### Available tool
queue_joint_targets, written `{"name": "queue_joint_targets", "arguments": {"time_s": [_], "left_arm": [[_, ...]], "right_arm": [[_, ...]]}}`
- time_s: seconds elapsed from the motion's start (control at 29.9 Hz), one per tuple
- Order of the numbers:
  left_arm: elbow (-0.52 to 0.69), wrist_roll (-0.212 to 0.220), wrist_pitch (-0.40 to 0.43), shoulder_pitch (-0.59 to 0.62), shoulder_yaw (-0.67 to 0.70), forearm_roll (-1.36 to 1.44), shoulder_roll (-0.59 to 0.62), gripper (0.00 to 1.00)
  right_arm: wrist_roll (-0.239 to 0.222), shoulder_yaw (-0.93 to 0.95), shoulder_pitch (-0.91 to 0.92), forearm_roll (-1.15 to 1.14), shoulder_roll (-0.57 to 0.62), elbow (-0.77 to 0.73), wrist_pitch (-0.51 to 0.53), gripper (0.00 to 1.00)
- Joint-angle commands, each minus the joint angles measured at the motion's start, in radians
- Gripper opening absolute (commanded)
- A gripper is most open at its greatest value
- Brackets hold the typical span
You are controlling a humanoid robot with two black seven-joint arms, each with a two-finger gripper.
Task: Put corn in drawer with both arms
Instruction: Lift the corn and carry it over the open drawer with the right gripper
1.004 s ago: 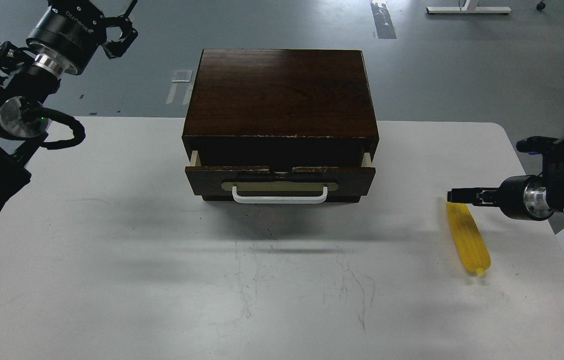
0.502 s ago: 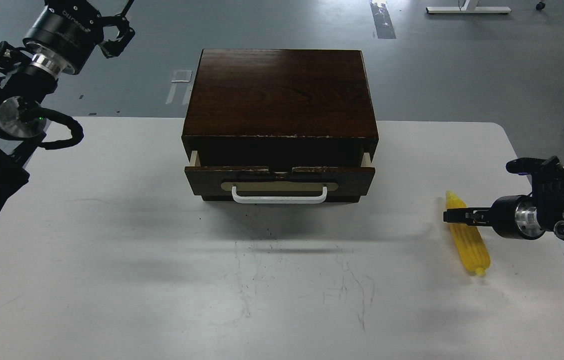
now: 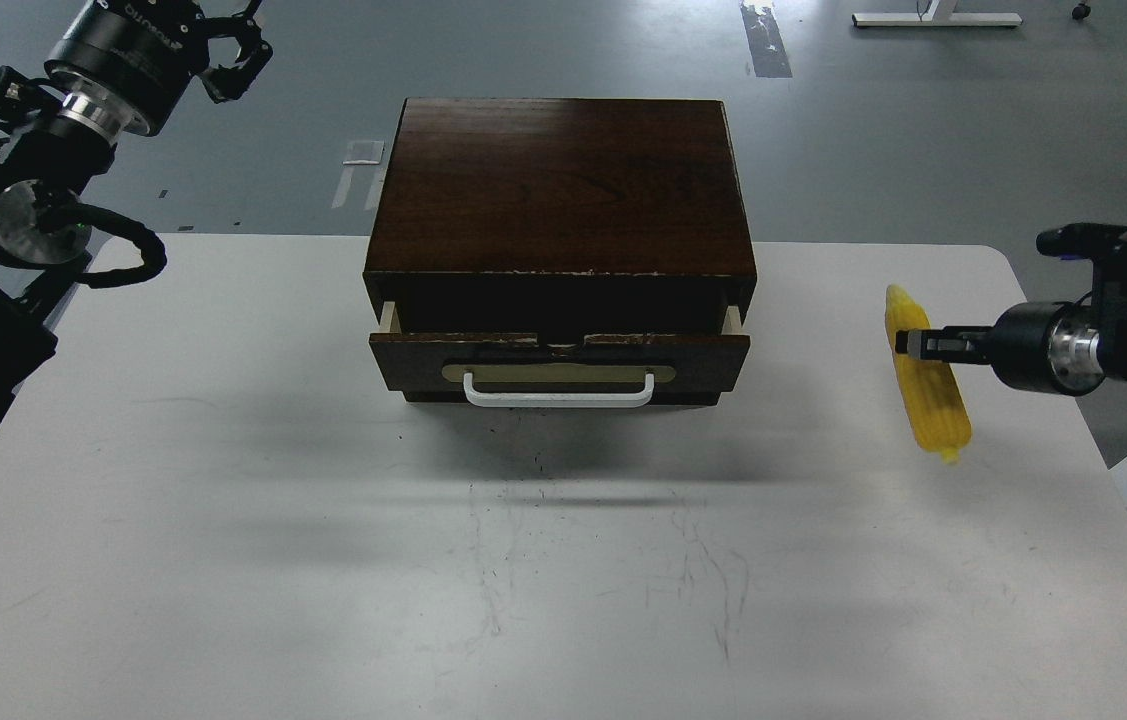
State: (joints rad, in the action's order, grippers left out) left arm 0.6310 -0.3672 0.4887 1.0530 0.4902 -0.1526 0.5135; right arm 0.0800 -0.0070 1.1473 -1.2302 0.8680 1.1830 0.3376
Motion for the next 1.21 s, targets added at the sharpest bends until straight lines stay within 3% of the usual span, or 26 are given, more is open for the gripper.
{"name": "queue_joint_targets", "arguments": {"time_s": [0.0, 0.17, 0.27, 0.44, 0.67, 0.8, 1.17], "left_arm": [[0.001, 0.001, 0.0, 0.004, 0.001, 0.002, 0.002, 0.98], [0.004, 0.002, 0.0, 0.01, 0.001, 0.002, 0.006, 0.98], [0.004, 0.001, 0.0, 0.01, 0.001, 0.002, 0.013, 0.98], [0.006, 0.001, 0.0, 0.01, 0.001, 0.002, 0.029, 0.98], [0.006, 0.001, 0.0, 0.008, -0.001, 0.002, 0.056, 0.98], [0.006, -0.001, 0.0, 0.008, -0.001, 0.002, 0.057, 0.98], [0.006, -0.001, 0.0, 0.004, -0.001, 0.002, 0.054, 0.98]], "right_arm": [[0.0, -0.007, 0.141, -0.018, 0.011, 0.067, 0.003, 0.08], [0.02, -0.001, 0.311, -0.124, -0.012, 0.119, 0.008, 0.08], [0.038, -0.002, 0.383, -0.199, -0.098, 0.133, 0.006, 0.07], [0.124, -0.001, 0.442, -0.311, -0.224, 0.162, 0.001, 0.04], [0.207, -0.004, 0.43, -0.471, -0.265, 0.24, -0.008, 0.04], [0.262, -0.005, 0.413, -0.681, -0.284, 0.242, -0.071, 0.04], [0.264, -0.01, 0.353, -0.759, -0.299, 0.236, -0.12, 0.04]]}}
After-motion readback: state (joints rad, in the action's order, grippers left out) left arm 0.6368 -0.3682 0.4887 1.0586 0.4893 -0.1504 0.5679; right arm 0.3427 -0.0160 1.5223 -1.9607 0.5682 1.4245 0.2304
